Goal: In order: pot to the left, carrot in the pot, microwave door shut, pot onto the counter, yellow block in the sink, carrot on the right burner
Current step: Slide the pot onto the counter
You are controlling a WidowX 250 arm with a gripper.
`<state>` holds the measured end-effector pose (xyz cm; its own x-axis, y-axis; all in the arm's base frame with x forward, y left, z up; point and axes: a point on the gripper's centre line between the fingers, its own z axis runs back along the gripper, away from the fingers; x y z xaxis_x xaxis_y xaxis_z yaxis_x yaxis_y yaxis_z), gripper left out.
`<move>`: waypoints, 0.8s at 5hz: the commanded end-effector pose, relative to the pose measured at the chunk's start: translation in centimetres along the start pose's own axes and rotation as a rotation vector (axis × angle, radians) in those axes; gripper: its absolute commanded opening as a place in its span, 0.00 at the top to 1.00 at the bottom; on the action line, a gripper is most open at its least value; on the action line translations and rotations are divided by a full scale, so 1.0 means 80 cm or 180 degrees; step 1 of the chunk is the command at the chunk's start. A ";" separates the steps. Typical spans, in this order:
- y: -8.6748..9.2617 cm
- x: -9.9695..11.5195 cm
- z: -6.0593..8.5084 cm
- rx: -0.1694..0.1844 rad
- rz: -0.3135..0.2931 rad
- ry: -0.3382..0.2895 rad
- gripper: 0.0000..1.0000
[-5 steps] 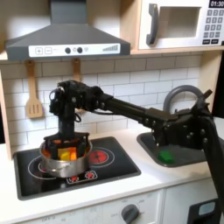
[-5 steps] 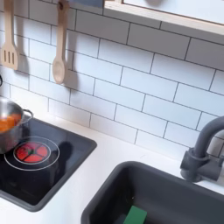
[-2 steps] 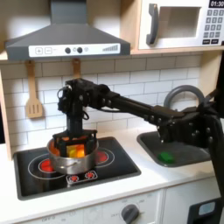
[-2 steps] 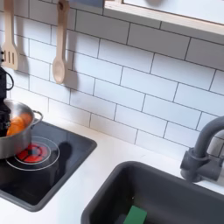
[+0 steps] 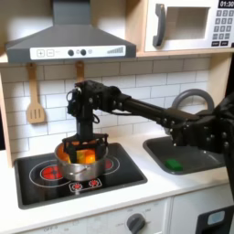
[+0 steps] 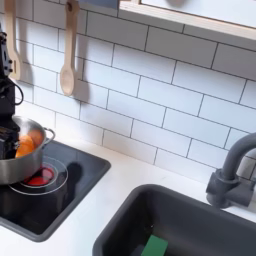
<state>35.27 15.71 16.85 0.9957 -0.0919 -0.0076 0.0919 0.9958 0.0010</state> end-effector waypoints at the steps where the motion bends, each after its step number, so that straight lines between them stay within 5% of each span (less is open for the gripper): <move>1: -0.026 -0.004 -0.002 -0.0065 -0.0100 0.0031 0.00; 4: -0.065 -0.007 0.004 -0.0099 -0.0256 -0.0008 0.00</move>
<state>34.25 10.64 17.14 0.9854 -0.1703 -0.0043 0.1701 0.9850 -0.0282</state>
